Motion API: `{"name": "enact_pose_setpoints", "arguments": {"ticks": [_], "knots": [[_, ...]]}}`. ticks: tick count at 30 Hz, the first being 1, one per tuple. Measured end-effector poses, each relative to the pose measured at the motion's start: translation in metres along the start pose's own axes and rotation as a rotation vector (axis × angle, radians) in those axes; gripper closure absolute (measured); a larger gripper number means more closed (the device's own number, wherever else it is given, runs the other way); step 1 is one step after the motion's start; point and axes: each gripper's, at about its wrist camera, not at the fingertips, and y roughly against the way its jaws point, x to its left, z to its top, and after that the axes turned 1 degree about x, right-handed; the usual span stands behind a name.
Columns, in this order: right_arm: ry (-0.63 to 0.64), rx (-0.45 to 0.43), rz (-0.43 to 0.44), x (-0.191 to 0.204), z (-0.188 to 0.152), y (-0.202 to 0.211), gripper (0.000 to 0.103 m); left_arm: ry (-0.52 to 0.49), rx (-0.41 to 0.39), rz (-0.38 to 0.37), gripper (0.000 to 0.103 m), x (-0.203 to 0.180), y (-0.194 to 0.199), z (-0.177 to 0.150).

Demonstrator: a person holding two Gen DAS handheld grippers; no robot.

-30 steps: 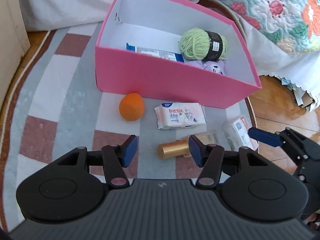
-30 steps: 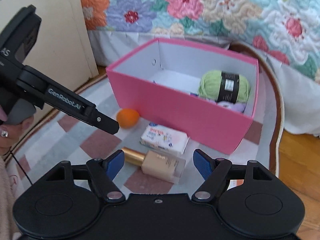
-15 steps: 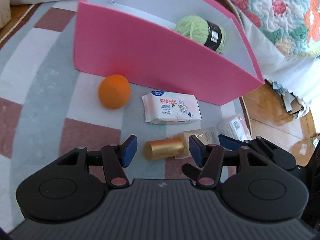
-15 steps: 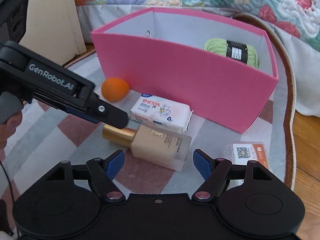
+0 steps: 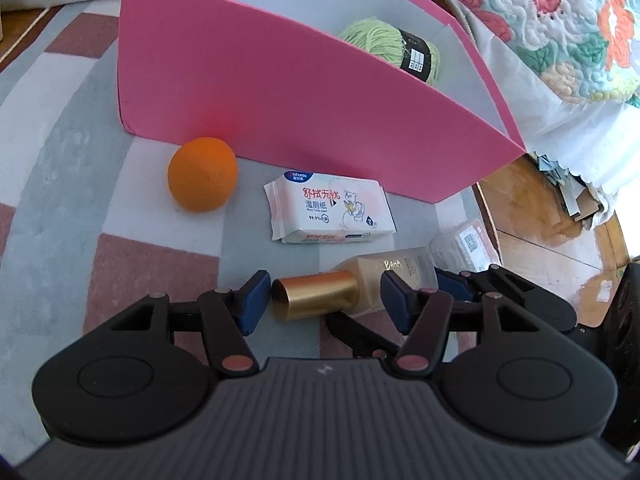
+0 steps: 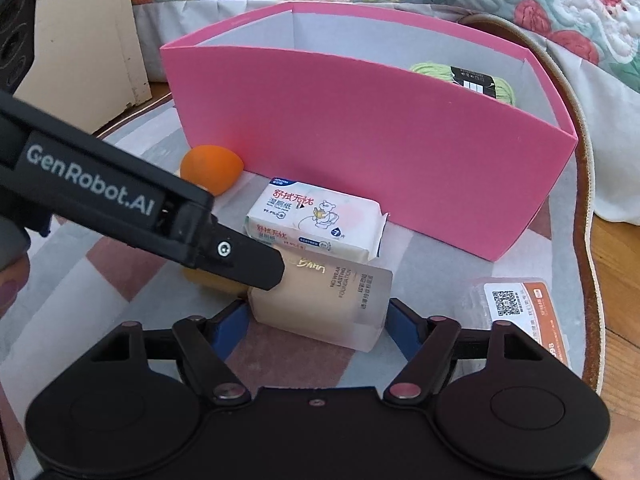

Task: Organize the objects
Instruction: 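Grasp the foundation bottle body with the right tool and lift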

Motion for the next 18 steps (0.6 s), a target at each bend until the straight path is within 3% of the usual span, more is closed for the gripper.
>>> {"name": "enact_pose_setpoints", "arguments": {"ticks": [11, 18], "knots": [[-0.001, 0.019, -0.023, 0.014, -0.002, 0.013, 0.032, 0.003, 0.013, -0.002, 0.056, 0.001, 0.016, -0.004], [0.02, 0.003, -0.006, 0.024, -0.004, 0.039, 0.032, -0.013, 0.0, 0.007, 0.056, -0.005, 0.052, -0.018]]}}
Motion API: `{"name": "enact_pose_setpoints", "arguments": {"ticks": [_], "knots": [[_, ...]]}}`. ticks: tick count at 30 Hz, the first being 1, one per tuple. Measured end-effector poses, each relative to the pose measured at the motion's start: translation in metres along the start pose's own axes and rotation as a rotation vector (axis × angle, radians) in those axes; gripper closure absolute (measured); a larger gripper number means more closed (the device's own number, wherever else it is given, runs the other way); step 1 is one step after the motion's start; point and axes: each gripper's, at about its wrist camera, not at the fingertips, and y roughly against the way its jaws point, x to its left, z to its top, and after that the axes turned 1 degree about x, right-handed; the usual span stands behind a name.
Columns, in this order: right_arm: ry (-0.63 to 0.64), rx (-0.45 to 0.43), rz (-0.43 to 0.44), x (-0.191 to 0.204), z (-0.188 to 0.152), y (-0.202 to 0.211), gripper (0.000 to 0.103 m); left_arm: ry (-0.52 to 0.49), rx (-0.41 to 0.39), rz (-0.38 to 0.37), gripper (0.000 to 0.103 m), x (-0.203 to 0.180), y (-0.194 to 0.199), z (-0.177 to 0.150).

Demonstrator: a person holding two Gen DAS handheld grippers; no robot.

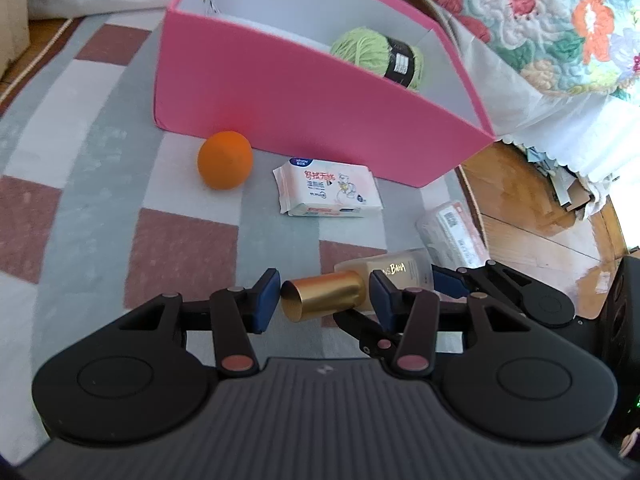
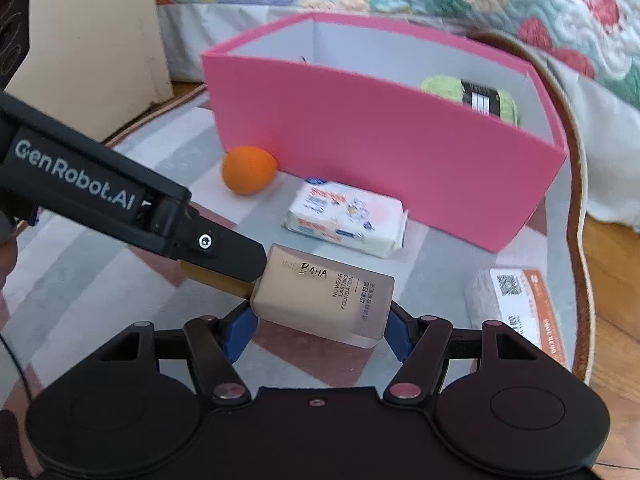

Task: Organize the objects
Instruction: 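Grasp the foundation bottle body with the right tool and lift, then carry the bottle with the right tool and lower it into the pink box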

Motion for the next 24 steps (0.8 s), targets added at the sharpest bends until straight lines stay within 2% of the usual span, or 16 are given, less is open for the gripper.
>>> {"name": "enact_pose_setpoints", "arguments": {"ticks": [12, 14, 17, 24], "knots": [[0.038, -0.078, 0.002, 0.014, 0.031, 0.055, 0.032, -0.008, -0.112, -0.038, 0.056, -0.022, 0.071, 0.003], [0.107, -0.141, -0.025, 0.018, 0.046, 0.07, 0.032, -0.005, -0.132, -0.057, 0.056, -0.024, 0.08, 0.013], [0.132, -0.173, -0.03, 0.016, 0.06, 0.076, 0.032, -0.021, -0.169, -0.061, 0.056, -0.03, 0.095, 0.032], [0.176, -0.27, -0.033, 0.007, 0.118, 0.089, 0.032, -0.063, -0.245, -0.001, 0.056, -0.047, 0.119, 0.084]]}}
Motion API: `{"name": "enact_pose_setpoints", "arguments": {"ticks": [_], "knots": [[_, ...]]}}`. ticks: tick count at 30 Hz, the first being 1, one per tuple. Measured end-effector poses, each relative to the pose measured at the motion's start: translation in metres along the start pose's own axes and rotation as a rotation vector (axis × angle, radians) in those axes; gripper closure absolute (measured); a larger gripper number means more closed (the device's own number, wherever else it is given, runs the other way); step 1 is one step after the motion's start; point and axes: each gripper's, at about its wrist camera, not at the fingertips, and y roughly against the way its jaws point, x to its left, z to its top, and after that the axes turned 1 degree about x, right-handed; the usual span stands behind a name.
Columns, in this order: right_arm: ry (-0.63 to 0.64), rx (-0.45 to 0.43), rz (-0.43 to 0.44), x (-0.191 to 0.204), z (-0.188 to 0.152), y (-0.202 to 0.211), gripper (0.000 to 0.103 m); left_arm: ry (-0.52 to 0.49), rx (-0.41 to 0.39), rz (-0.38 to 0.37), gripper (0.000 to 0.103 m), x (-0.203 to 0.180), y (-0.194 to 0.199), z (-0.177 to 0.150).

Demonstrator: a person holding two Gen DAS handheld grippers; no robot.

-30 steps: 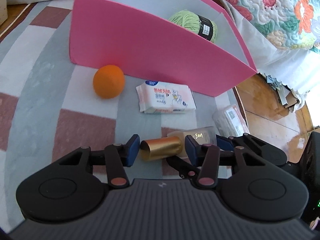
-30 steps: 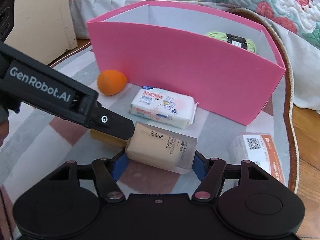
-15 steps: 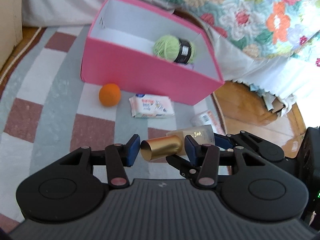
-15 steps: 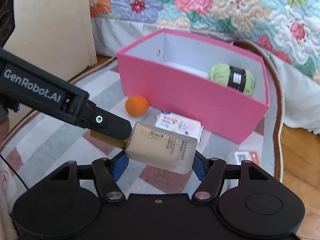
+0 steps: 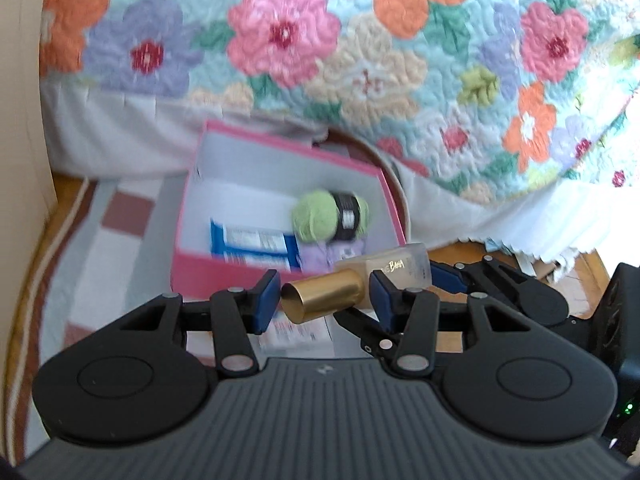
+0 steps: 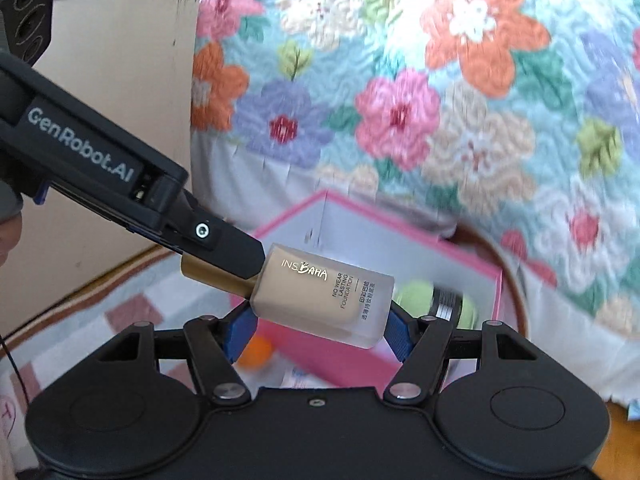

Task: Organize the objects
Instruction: 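Carry the bottle with the right tool and lower it into the pink box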

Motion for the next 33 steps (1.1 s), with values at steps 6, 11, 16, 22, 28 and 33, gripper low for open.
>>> {"name": "enact_pose_setpoints", "arguments": {"ticks": [6, 11, 16, 22, 28, 33], "knots": [[-0.026, 0.015, 0.025, -0.025, 0.044, -0.03, 0.032, 0.006, -0.021, 0.041, 0.056, -0.004, -0.017, 0.05], [-0.057, 0.095, 0.084, -0.046, 0.066, -0.072, 0.032, 0.045, 0.046, 0.104, 0.056, 0.011, -0.051, 0.082], [-0.202, 0.168, 0.151, -0.067, 0.053, -0.12, 0.032, 0.094, 0.115, 0.141, 0.056, 0.034, -0.101, 0.088], [-0.305, 0.295, 0.162, -0.081, 0.032, -0.177, 0.032, 0.106, 0.157, 0.189, 0.056, 0.053, -0.158, 0.079], [-0.361, 0.359, 0.193, -0.093, 0.02, -0.213, 0.032, 0.098, 0.209, 0.227, 0.056, 0.062, -0.187, 0.079], [-0.349, 0.393, 0.182, -0.095, 0.02, -0.23, 0.032, 0.125, 0.216, 0.212, 0.056, 0.075, -0.203, 0.083]]}}
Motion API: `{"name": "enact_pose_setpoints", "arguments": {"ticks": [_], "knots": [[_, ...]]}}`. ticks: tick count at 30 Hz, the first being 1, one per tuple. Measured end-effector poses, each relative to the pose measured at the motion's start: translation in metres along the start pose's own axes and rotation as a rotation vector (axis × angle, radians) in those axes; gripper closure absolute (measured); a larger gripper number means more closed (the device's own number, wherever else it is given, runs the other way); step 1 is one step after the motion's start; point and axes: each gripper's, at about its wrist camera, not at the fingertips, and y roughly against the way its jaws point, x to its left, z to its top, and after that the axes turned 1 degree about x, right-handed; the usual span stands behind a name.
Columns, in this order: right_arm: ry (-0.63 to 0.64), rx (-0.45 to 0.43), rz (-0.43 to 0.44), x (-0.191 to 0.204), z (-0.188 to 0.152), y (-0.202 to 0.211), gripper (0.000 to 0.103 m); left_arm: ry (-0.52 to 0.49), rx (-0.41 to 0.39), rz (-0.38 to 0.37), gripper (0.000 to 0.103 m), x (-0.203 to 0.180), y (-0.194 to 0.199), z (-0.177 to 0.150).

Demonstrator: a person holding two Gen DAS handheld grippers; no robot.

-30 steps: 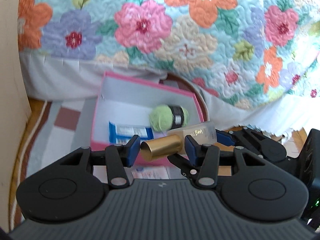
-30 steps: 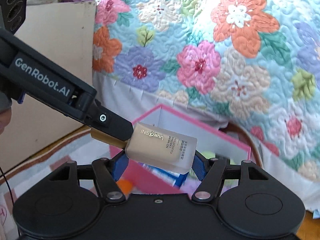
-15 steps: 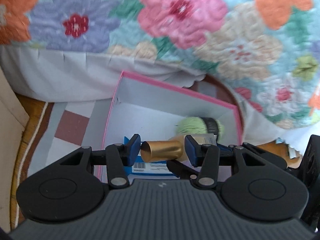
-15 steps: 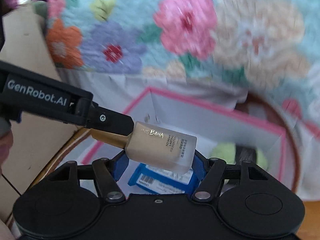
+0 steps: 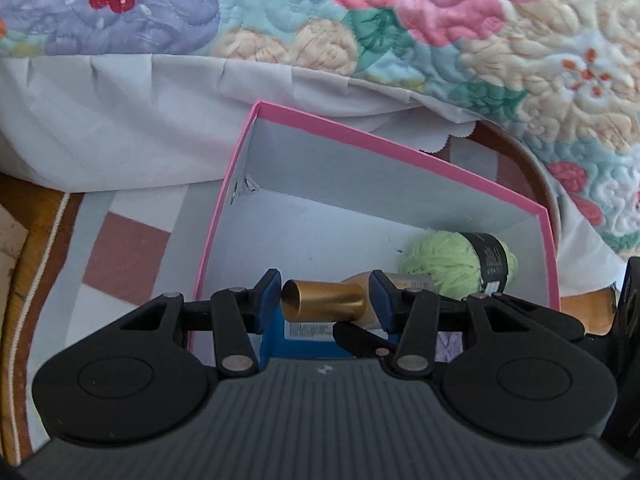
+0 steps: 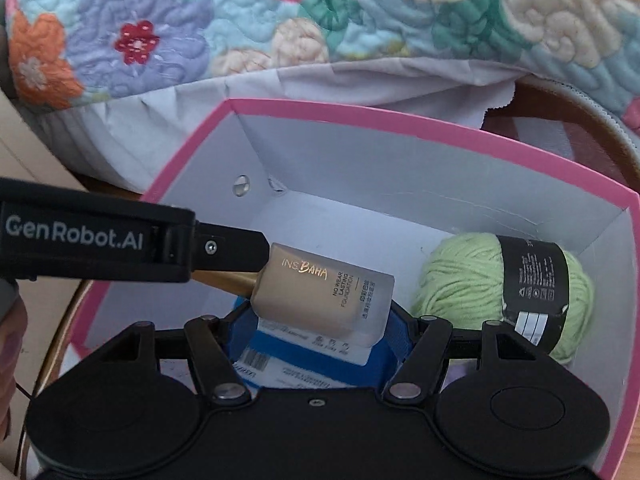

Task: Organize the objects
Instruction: 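Carry the bottle with the right tool and lower it into the pink box, then open the right tool to release the bottle and withdraw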

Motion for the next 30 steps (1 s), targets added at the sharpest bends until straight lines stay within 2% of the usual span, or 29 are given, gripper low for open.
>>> {"name": "enact_pose_setpoints", "arguments": {"ticks": [5, 6, 7, 9, 11, 16, 20, 30], "knots": [[-0.036, 0.058, 0.007, -0.007, 0.01, -0.013, 0.032, -0.062, -0.007, 0.015, 0.058, -0.006, -0.003, 0.007], [-0.028, 0.104, -0.019, -0.005, 0.011, -0.02, 0.032, -0.068, -0.014, 0.015, 0.058, -0.007, -0.003, 0.008], [-0.028, 0.104, -0.019, -0.005, 0.011, -0.02, 0.032, -0.069, -0.019, 0.02, 0.058, -0.006, -0.003, 0.008], [-0.029, 0.171, -0.074, -0.002, 0.012, -0.03, 0.033, -0.067, -0.029, 0.03, 0.058, -0.004, -0.004, 0.01], [-0.053, 0.188, -0.075, -0.003, 0.013, -0.033, 0.033, -0.059, -0.04, 0.035, 0.058, -0.001, -0.001, 0.009], [-0.077, 0.139, -0.081, -0.007, 0.022, -0.029, 0.034, -0.058, -0.076, 0.027, 0.058, 0.003, 0.008, 0.008], [-0.084, 0.072, -0.043, -0.008, 0.024, -0.018, 0.032, -0.063, -0.094, 0.025, 0.058, 0.001, 0.015, 0.007], [-0.029, 0.006, -0.024, -0.014, -0.004, 0.027, 0.033, -0.104, -0.082, 0.052, 0.057, -0.011, 0.039, -0.006]]}}
